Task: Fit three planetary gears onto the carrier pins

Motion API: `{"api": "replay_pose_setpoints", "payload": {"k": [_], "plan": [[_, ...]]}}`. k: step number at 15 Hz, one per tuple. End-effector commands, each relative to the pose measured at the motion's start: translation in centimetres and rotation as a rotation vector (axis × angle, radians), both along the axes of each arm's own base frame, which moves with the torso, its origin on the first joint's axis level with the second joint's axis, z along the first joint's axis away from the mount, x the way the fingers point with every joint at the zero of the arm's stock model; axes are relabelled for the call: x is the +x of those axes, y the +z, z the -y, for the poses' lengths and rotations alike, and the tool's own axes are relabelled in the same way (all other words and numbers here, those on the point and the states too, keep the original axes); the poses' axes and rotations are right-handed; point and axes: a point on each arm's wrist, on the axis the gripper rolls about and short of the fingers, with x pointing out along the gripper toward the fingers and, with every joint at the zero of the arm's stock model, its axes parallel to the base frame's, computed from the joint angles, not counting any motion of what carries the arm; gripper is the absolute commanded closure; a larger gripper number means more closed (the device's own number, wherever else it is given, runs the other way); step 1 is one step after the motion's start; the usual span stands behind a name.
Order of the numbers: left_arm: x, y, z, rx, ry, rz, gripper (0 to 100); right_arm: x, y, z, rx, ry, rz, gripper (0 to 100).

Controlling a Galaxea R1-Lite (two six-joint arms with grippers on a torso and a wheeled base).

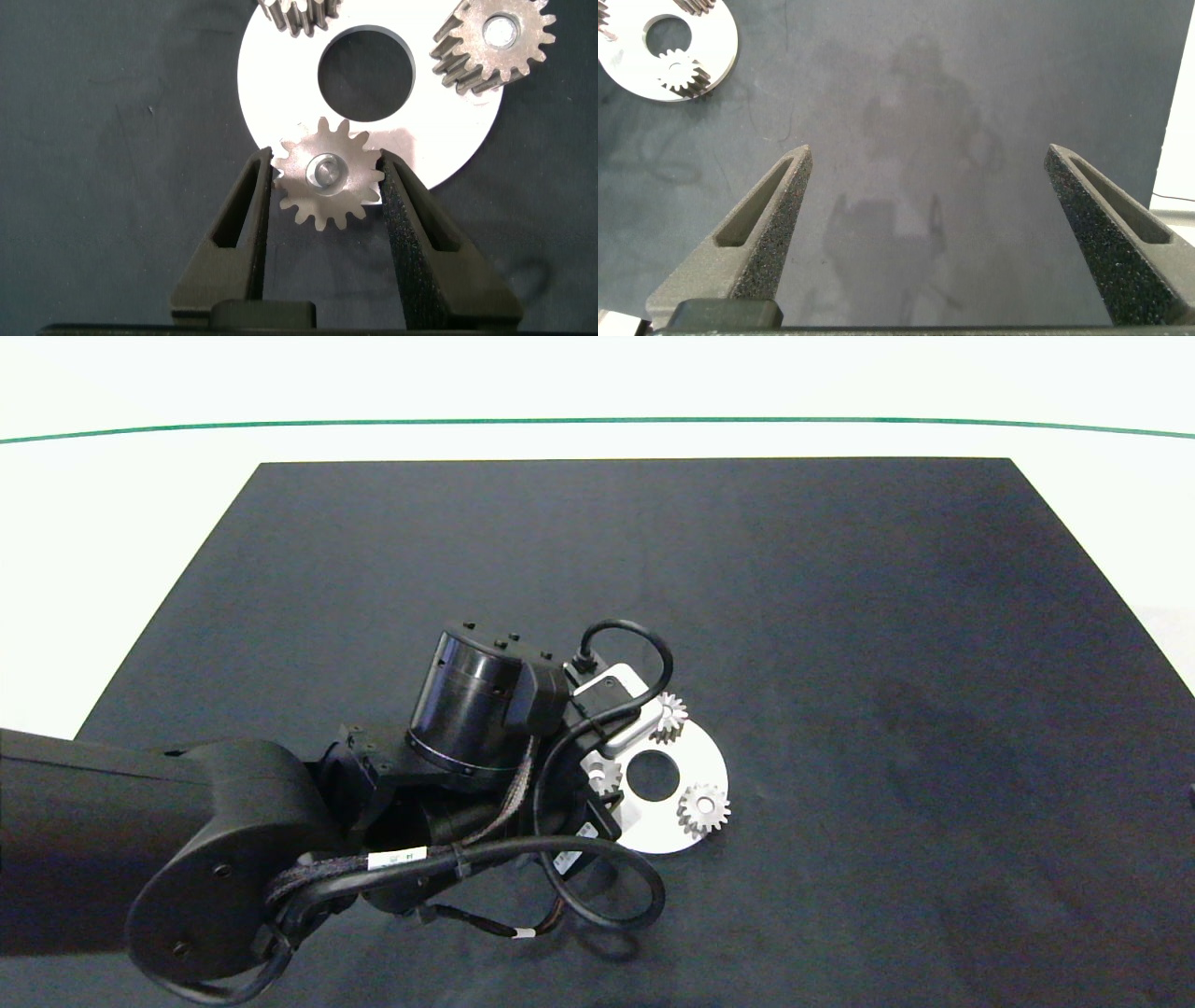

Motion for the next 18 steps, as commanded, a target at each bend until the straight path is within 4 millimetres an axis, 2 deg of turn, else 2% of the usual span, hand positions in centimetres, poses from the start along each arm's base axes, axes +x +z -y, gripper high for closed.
{"api": "replay_pose_setpoints", "payload": {"k": [1, 18], "plan": [[-0.1, 0.0, -0.1, 0.001, 0.001, 0.001, 100, 0.0, 0.0, 0.0, -0.003, -0.001, -0.002, 0], [0.0, -1.1, 0.4, -0.004, -0.001, -0.007, 100, 0.2, 0.0, -0.1, -0.002, 0.0, -0.004, 0]]}}
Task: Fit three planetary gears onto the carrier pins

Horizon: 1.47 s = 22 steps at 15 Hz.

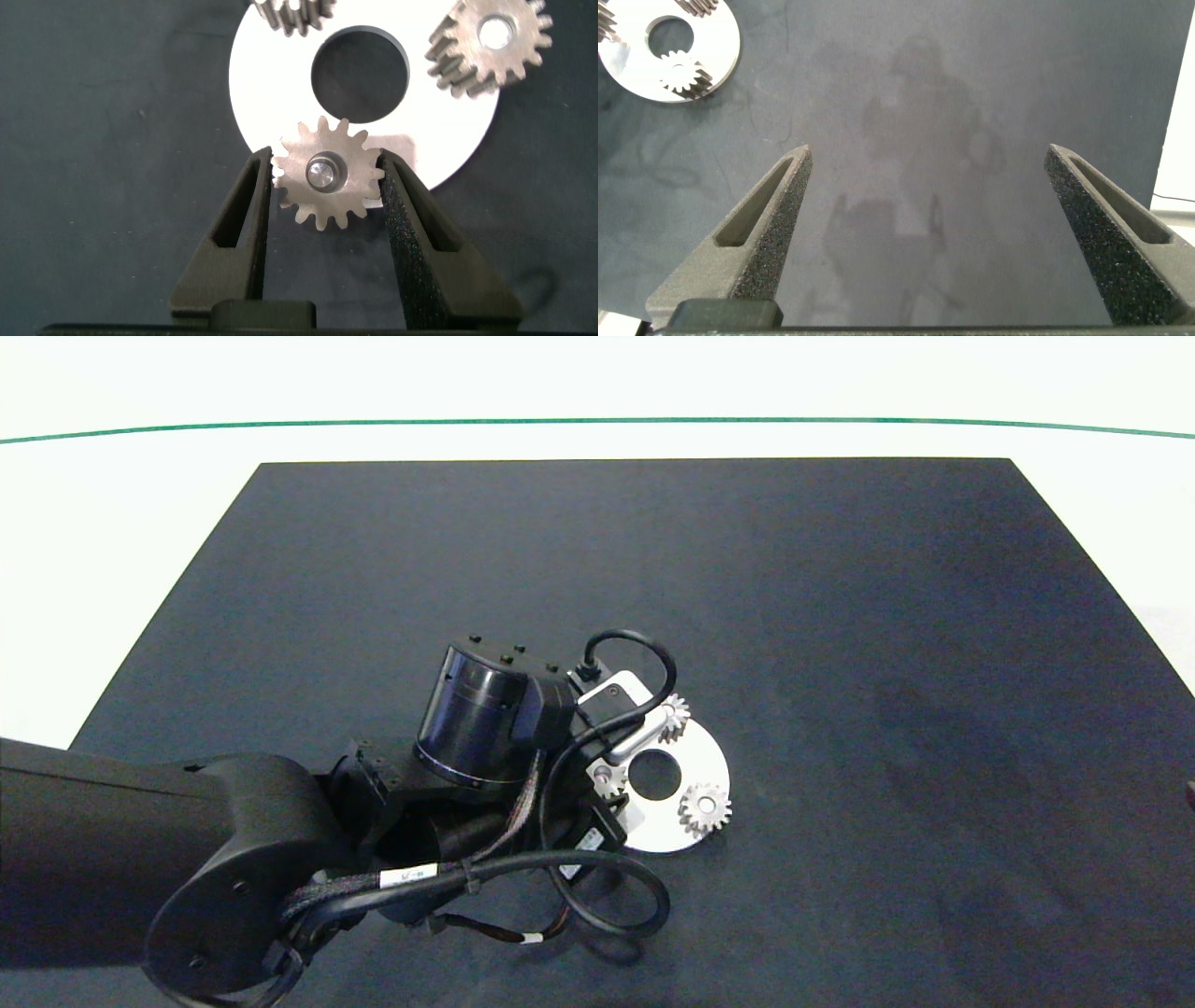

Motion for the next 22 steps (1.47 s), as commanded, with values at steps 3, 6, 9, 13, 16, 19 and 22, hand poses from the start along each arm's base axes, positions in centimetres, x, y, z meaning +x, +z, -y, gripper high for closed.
{"api": "replay_pose_setpoints", "payload": {"k": [3, 6, 9, 13, 16, 19, 22], "plan": [[0.0, -0.4, -0.1, 0.011, 0.002, -0.008, 0, 0.1, -0.1, 0.0, -0.004, -0.001, -0.006, 0], [0.1, -0.4, -0.1, 0.011, 0.004, -0.008, 0, 0.1, 0.0, 0.0, -0.003, -0.001, -0.004, 0], [0.1, -0.3, -0.1, 0.006, 0.005, -0.001, 0, 0.1, 0.0, 0.0, -0.003, -0.001, -0.004, 0], [-0.3, 1.1, -0.8, -0.02, 0.006, 0.028, 0, 0.1, -0.1, 0.0, -0.005, -0.004, -0.007, 0], [-1.7, 5.6, -6.1, -0.082, 0.107, 0.084, 0, 0.1, -0.1, 0.0, 0.003, -0.014, -0.008, 0], [-3.6, 9.1, -15.1, -0.132, 0.394, 0.158, 0, 0.7, -0.5, 0.4, 0.019, -0.111, -0.032, 0], [-7.7, 9.6, -22.3, -0.143, 0.736, 0.25, 0, 0.4, -1.6, 1.0, 0.069, -0.187, -0.055, 0]]}}
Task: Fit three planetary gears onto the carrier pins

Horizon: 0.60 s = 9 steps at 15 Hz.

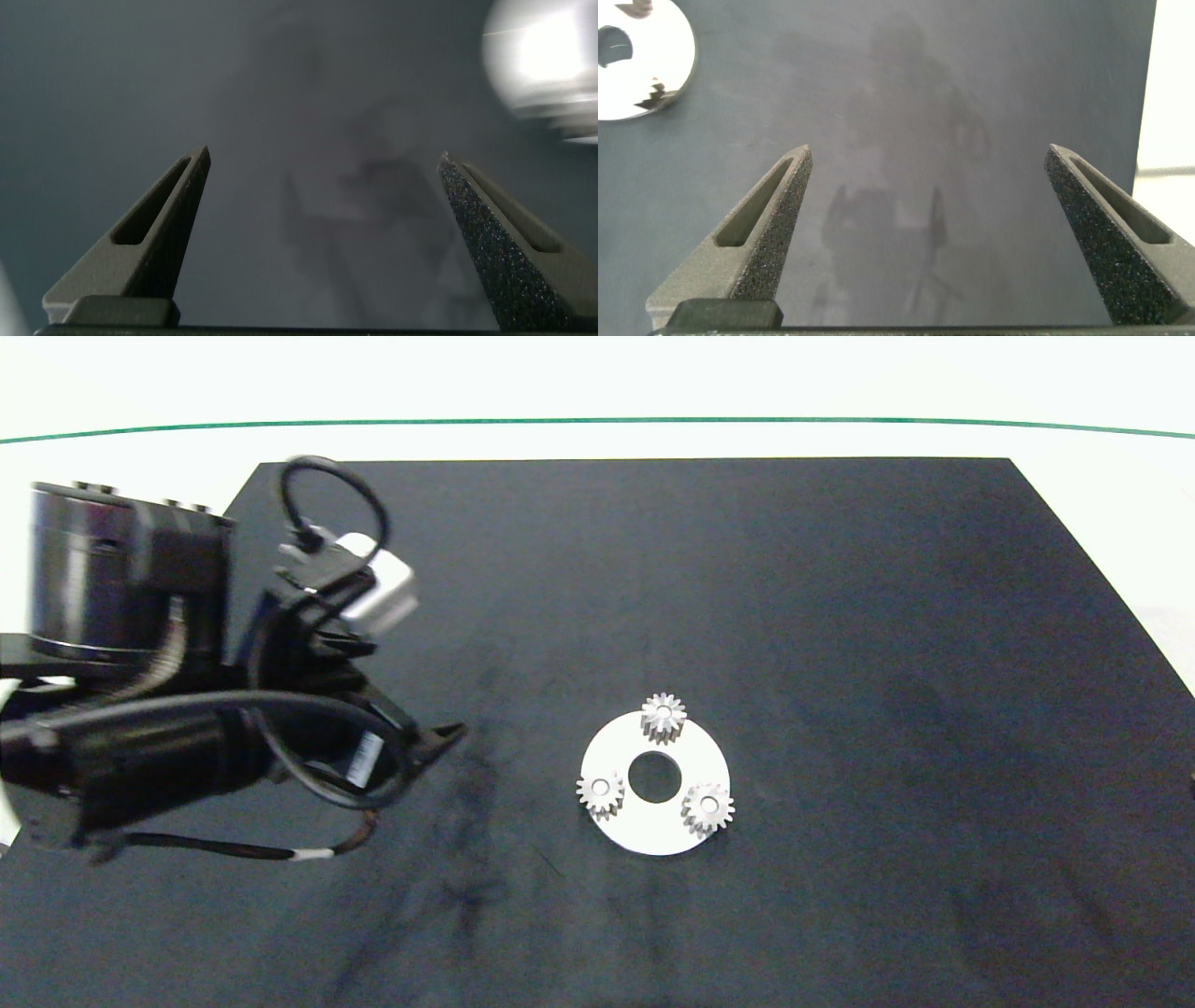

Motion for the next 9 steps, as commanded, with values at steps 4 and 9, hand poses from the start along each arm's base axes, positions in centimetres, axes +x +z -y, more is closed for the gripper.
{"api": "replay_pose_setpoints", "payload": {"k": [4, 9], "plan": [[-13.4, 0.9, -9.2, -0.085, 0.365, 0.263, 0, -5.0, -3.0, 2.4, 0.02, -0.111, 0.023, 0], [-19.0, -1.8, -9.6, -0.126, 0.448, 0.389, 0, -11.1, -4.8, 3.6, -0.075, -0.328, 0.081, 0]]}}
